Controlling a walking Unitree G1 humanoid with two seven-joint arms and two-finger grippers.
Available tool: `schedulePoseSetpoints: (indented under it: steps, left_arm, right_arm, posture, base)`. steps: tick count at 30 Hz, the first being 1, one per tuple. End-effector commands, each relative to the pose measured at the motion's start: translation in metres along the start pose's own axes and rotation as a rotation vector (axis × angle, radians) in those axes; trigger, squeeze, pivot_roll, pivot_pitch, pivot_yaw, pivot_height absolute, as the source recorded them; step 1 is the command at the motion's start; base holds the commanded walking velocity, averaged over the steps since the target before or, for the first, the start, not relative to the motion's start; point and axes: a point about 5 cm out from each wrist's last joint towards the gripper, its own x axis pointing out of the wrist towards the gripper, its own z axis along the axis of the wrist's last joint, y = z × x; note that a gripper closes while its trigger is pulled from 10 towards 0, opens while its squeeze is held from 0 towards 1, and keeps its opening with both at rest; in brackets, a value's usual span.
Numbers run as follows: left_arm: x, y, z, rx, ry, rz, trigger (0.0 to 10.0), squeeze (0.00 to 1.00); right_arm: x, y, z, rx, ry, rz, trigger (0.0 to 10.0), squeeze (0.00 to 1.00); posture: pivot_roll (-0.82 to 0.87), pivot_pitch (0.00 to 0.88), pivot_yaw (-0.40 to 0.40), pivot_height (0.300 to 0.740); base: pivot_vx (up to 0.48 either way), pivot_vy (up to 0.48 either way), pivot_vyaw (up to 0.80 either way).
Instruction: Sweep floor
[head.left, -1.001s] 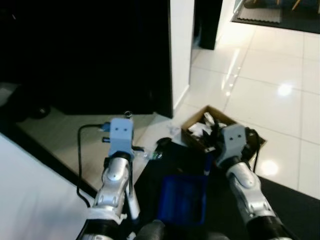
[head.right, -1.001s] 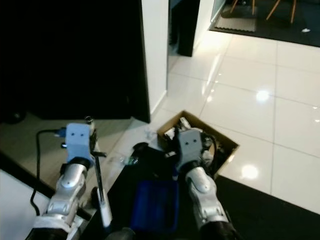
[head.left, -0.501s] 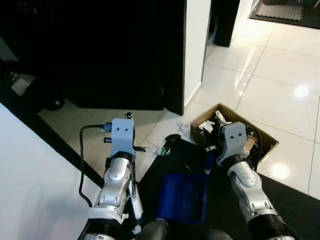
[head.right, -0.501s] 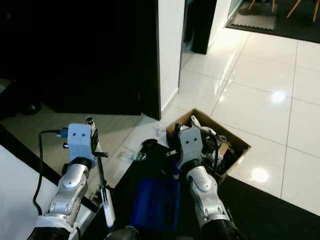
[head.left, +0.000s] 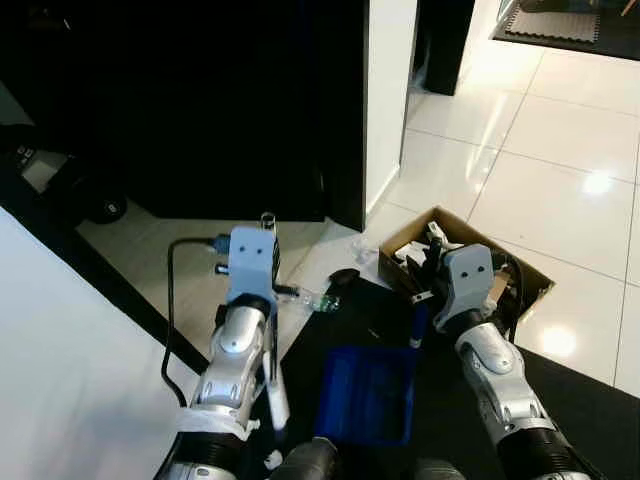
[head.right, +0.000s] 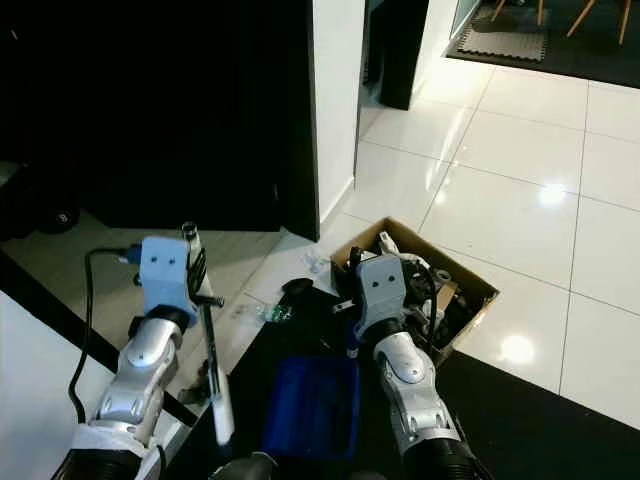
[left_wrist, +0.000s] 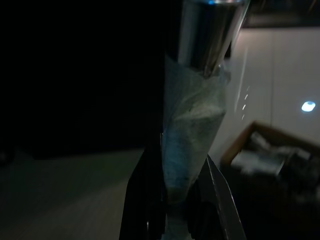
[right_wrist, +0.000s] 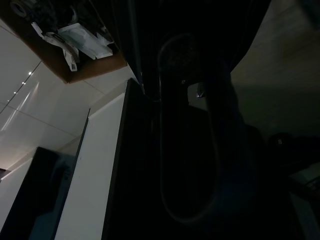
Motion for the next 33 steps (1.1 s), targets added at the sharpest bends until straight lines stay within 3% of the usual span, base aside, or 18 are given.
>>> schedulePoseSetpoints:
  steps: [1, 2, 4, 7, 11, 15, 23, 27, 33]
  left_arm:
    - [0.008, 0.001, 0.032, -0.005, -0.129, -0.015, 10.0, 0.0]
    - [0.008, 0.001, 0.032, -0.005, -0.129, -0.015, 10.0, 0.0]
    - [0.016, 0.006, 0.055, 0.008, -0.208, -0.018, 10.0, 0.0]
    - [0.021, 0.012, 0.064, 0.019, -0.235, -0.017, 10.0, 0.0]
    - [0.026, 0.021, 0.06, 0.052, -0.216, -0.007, 10.0, 0.0]
    - [0.032, 0.027, 0.046, 0.13, -0.159, -0.063, 10.0, 0.0]
    - [0.049, 0.027, 0.046, 0.162, -0.197, -0.13, 10.0, 0.0]
    - [0.058, 0.02, 0.043, 0.315, -0.216, -0.209, 10.0, 0.0]
    - [0.061, 0.021, 0.037, 0.433, -0.223, -0.269, 10.0, 0.0]
  right_arm:
    - [0.001, 0.0, 0.004, 0.007, -0.023, -0.007, 10.0, 0.0]
    - [0.001, 0.0, 0.004, 0.007, -0.023, -0.007, 10.0, 0.0]
    - [0.002, 0.0, 0.004, 0.006, -0.026, -0.01, 10.0, 0.0]
    - [0.002, -0.001, 0.004, 0.002, -0.028, -0.018, 10.0, 0.0]
    - [0.001, -0.008, 0.006, -0.008, -0.031, -0.041, 10.0, 0.0]
    - [-0.009, -0.029, 0.006, -0.05, -0.026, -0.11, 10.0, 0.0]
    - [-0.014, -0.051, 0.01, -0.085, -0.028, -0.177, 10.0, 0.0]
    - [-0.01, -0.053, 0.017, -0.101, -0.047, -0.17, 10.0, 0.0]
    - [-0.011, -0.051, 0.02, -0.112, -0.054, -0.152, 10.0, 0.0]
  posture:
    - [-0.06, 0.029, 0.066, 0.74]
    - [-0.06, 0.029, 0.066, 0.74]
    - [-0.06, 0.031, 0.067, 0.74]
    - [-0.06, 0.035, 0.07, 0.74]
    - [-0.07, 0.05, 0.078, 0.74]
    - [-0.09, 0.072, 0.089, 0.74]
    - [-0.09, 0.093, 0.097, 0.74]
    - [-0.11, 0.114, 0.095, 0.74]
    - [-0.12, 0.127, 0.096, 0.74]
  base:
    - [0.0, 0.0, 0.0]
    - [0.0, 0.0, 0.0]
    - [0.0, 0.0, 0.0]
    - [0.0, 0.0, 0.0]
    - [0.0, 0.0, 0.0]
    - [0.0, 0.0, 0.0]
    - [0.0, 0.0, 0.0]
    - [0.0, 0.0, 0.0]
    - [0.0, 0.0, 0.0]
